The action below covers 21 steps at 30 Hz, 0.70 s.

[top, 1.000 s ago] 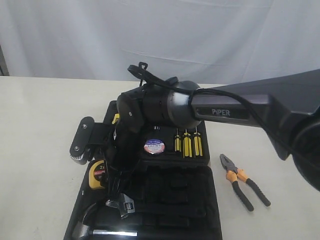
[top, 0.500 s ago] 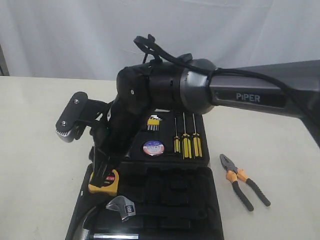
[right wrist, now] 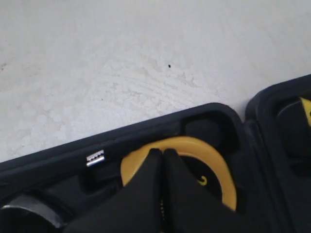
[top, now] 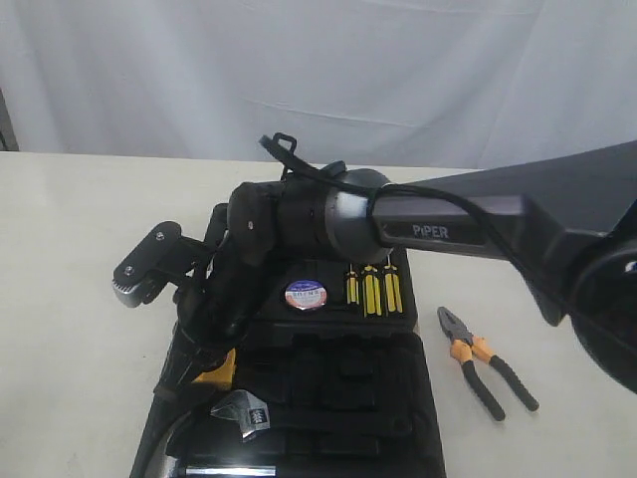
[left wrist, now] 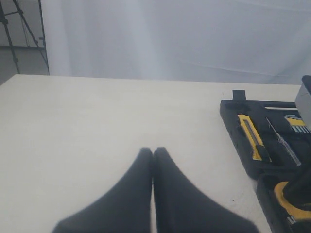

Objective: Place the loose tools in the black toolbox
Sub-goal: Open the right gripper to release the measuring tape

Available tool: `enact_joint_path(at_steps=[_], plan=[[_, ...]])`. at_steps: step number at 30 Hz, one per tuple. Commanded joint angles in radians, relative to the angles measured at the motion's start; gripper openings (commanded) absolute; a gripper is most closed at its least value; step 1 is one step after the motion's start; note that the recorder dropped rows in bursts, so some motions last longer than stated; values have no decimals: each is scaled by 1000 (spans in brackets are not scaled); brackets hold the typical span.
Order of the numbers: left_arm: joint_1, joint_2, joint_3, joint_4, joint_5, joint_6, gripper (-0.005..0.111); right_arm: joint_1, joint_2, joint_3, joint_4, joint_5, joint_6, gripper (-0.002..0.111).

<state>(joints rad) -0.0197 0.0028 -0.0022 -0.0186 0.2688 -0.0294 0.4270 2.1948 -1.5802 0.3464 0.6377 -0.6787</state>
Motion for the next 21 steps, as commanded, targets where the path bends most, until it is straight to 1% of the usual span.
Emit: enact_joint_path(at_steps=[1,9,21], plan=[[-2,-3,2,-2,-1,-2,0,-2,11,-1,-1,6,5,-1],[-2,-3,2,-2,-1,-2,0,-2,-37,-1,-1,6,8,-1],[-2,-3,2,-2,-1,-2,0,-2,0,-1,-1,7,20,-1]])
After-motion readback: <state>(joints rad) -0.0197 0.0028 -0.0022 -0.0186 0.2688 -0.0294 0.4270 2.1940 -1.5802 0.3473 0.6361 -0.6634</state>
